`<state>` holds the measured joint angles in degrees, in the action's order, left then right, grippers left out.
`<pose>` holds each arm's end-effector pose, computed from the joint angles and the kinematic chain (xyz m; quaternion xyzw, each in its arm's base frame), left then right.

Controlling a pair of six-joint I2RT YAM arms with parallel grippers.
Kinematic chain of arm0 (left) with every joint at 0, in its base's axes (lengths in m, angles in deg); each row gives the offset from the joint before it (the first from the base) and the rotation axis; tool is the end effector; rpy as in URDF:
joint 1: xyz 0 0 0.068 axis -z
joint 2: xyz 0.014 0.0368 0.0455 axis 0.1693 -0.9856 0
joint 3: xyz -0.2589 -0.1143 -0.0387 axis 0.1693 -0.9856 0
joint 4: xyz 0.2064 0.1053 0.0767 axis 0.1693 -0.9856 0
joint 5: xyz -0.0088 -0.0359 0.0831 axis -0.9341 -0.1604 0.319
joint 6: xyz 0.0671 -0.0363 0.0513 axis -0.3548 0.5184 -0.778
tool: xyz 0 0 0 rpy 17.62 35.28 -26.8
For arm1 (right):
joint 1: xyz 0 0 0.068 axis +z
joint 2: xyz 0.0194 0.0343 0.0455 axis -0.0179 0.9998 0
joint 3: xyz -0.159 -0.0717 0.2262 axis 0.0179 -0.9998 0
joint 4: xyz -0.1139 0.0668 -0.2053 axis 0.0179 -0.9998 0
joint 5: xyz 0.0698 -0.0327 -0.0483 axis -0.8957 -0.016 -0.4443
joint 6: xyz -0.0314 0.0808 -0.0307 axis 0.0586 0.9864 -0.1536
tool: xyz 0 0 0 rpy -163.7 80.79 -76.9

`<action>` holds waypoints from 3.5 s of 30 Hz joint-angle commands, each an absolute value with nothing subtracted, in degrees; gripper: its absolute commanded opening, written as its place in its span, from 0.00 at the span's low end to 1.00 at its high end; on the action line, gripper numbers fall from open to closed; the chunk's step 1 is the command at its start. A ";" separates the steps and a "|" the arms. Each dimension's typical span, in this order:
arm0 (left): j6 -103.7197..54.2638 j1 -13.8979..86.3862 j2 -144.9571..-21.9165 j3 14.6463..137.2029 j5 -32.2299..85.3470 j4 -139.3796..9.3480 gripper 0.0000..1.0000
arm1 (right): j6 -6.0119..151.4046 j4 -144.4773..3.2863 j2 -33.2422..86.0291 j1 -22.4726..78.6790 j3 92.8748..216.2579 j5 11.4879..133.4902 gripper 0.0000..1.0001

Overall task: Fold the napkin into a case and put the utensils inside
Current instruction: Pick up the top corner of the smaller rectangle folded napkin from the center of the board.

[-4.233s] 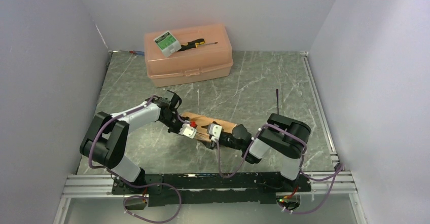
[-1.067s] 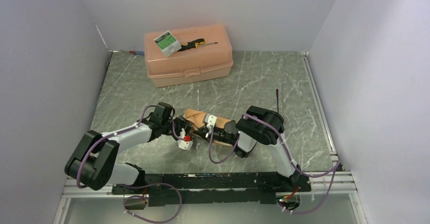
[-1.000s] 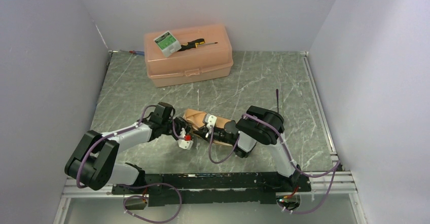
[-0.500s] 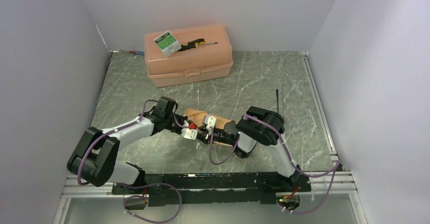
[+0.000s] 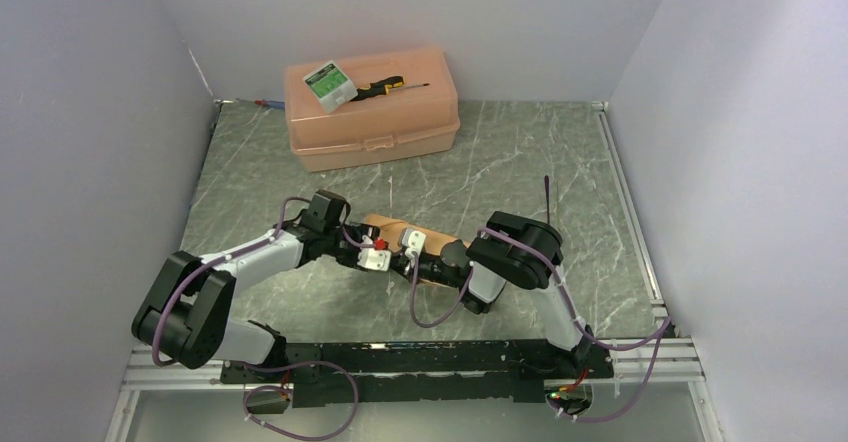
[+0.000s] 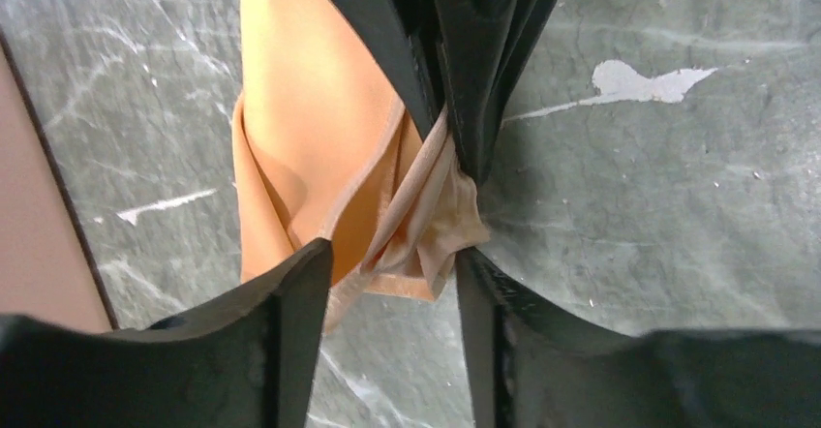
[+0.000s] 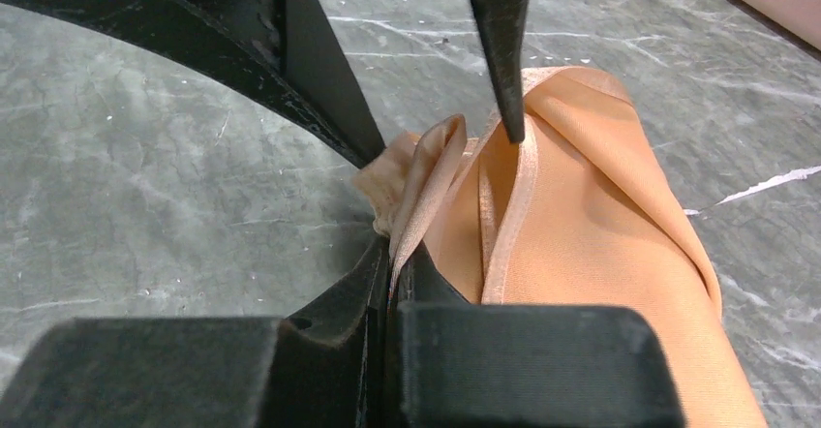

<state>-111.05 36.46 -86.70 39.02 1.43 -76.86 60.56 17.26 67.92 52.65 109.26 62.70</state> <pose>0.2092 -0.1561 0.1590 0.7610 0.5050 -0.1257 0.3875 0.2008 0.3148 0.1052 -0.4480 0.5840 0.3753 0.5634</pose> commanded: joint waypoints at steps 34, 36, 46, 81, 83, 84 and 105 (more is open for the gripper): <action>-78.94 35.10 -99.23 50.27 7.69 -64.82 0.41 | 65.79 28.17 67.22 54.49 108.11 63.25 0.00; -78.49 35.15 -99.51 51.19 6.19 -65.99 0.49 | 65.79 28.16 67.37 54.46 108.02 62.89 0.00; -71.71 35.21 -100.17 54.91 1.93 -70.93 0.75 | 67.19 28.17 68.10 54.46 108.29 61.79 0.00; -85.20 40.06 -95.33 47.61 14.03 -75.42 0.03 | 73.20 28.17 63.87 53.50 107.08 63.49 0.00; -83.53 40.06 -94.40 47.36 13.73 -75.31 0.03 | 75.85 28.17 63.45 52.65 106.80 64.04 0.00; -82.86 40.09 -93.82 47.27 13.54 -75.42 0.03 | 77.13 28.17 63.52 52.25 106.63 64.33 0.00; -78.80 40.07 -89.01 43.79 11.26 -73.26 0.03 | 90.77 27.74 61.35 48.10 105.09 63.76 0.00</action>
